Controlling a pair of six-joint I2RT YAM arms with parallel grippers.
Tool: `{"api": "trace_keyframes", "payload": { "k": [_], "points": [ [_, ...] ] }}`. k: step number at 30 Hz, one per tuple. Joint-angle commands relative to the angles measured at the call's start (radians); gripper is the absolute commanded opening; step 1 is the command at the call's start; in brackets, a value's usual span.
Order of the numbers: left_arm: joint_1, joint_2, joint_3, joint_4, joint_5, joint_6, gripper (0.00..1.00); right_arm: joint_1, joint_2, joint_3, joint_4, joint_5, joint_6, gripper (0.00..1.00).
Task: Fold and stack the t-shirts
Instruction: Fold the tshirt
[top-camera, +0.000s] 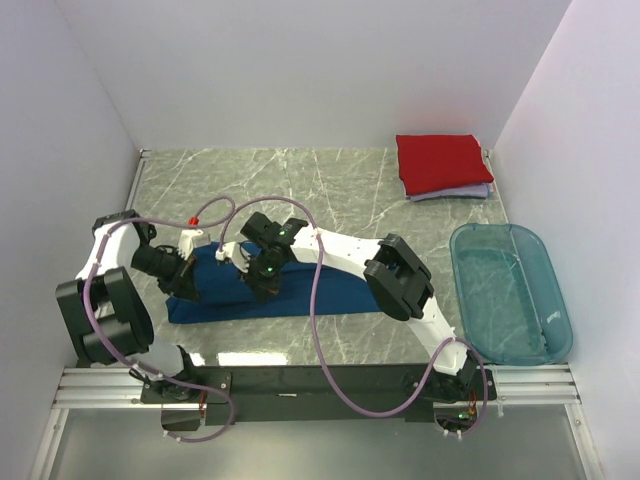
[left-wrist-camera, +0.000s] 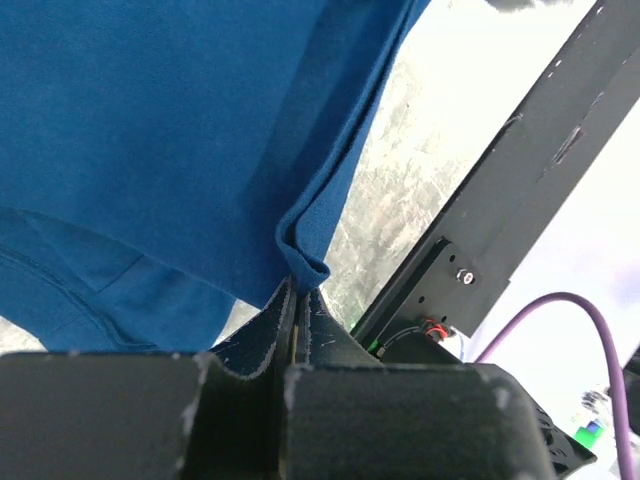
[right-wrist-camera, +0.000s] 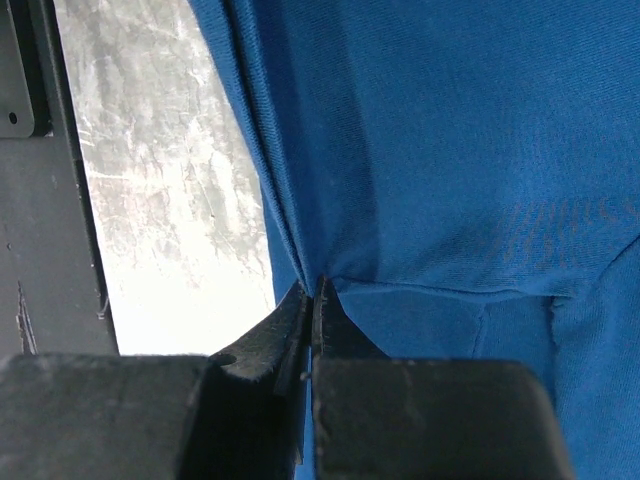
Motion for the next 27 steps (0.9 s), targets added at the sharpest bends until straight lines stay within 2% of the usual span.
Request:
{"api": "trace_keyframes", "payload": {
  "k": [1,8,14,19,26,27],
  "points": [
    [0.002,0.048,0.082,-0.034,0.02,-0.023,0.01,-0.001,-0.054,0.051,-0.024,-0.02,-0.018,0.0],
    [-0.001,0.244,0.291,0.033,0.089,-0.15,0.01,-0.057,0.012,0.176,-0.058,-0.056,0.026,0.0],
    [-0.012,0.379,0.397,0.115,0.101,-0.258,0.01,-0.104,0.088,0.287,-0.107,-0.046,0.026,0.0],
    [-0.035,0.439,0.411,0.196,0.081,-0.328,0.01,-0.112,0.124,0.31,-0.111,-0.006,0.011,0.0],
    [-0.058,0.438,0.345,0.328,-0.009,-0.433,0.01,-0.115,0.147,0.285,-0.087,0.086,0.025,0.0],
    [-0.059,0.436,0.34,0.343,-0.02,-0.457,0.03,-0.113,0.153,0.287,-0.084,0.098,0.033,0.0]
  ]
}}
